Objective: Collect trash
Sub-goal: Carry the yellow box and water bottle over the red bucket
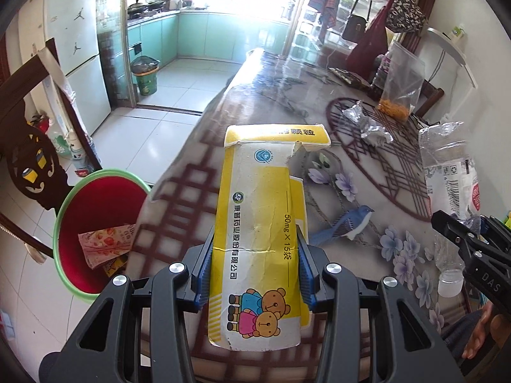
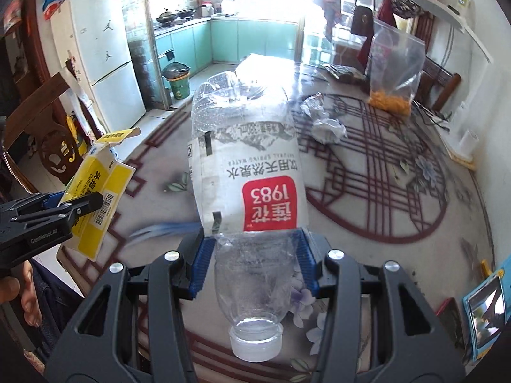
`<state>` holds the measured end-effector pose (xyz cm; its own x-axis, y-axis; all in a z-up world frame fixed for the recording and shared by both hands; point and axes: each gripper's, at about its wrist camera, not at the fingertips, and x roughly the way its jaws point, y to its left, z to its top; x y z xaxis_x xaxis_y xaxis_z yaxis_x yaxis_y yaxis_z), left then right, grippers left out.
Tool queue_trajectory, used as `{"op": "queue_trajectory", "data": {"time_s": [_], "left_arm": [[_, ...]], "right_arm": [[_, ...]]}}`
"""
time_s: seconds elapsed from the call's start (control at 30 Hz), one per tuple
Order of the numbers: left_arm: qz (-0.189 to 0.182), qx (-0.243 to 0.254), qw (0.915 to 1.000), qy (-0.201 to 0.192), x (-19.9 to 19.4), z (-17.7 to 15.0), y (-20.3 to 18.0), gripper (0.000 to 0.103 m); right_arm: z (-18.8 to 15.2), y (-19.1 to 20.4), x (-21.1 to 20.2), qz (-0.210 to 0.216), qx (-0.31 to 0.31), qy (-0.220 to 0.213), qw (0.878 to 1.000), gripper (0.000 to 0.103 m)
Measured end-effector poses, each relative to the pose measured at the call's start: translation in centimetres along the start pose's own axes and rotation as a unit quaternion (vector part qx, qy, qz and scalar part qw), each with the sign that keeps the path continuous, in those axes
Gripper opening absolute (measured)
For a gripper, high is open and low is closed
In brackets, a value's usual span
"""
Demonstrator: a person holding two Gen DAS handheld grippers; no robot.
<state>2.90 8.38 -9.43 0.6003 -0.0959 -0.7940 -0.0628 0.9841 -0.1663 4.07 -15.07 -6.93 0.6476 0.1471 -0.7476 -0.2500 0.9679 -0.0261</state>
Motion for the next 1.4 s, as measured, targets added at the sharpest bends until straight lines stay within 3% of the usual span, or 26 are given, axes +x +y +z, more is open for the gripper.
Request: {"op": "queue_trajectory", "data": {"time_s": [0.27,0.4,0.5,0.73,0.87,1.03,1.27,1.4], "left_arm": [[0.031,-0.030,0.9991,-0.007,-0.1,0.2,3.8,0.041],[0.059,-0.063,0.9962,-0.014,-0.4,0.4,7.5,0.041],[0.079,-0.086,0.9931,-0.015,-0.6,0.4,10.3,0.041],[0.127,-0.156,0.9794,-0.015,-0.4,-0.4,17.2,0.041],[0.153,-0.170,0.9735,-0.003,0.4,-1.3,19.8,0.041],[0.145,-0.184,0.9721,-0.009,1.5,-1.5,21.5,0.041],[0.113,-0.235,0.9652,0.007,4.1,-1.6,23.5,0.041],[0.115,-0.241,0.9638,0.007,4.5,-1.7,23.5,0.041]], "right_arm": [[1.3,3.4,0.4,0.026,-0.026,0.000,0.999,0.047],[1.5,4.9,1.3,0.064,-0.022,0.014,0.998,0.046],[1.7,6.1,2.0,0.084,-0.017,0.020,0.996,0.047],[2.6,12.4,3.8,0.102,-0.082,0.037,0.991,0.046],[3.9,15.5,5.4,0.138,-0.096,0.054,0.984,0.047],[5.0,18.8,7.3,0.169,-0.101,0.076,0.977,0.047],[5.7,23.1,9.1,0.181,-0.127,0.097,0.970,0.047],[5.6,24.4,9.9,0.187,-0.131,0.109,0.967,0.046]]}}
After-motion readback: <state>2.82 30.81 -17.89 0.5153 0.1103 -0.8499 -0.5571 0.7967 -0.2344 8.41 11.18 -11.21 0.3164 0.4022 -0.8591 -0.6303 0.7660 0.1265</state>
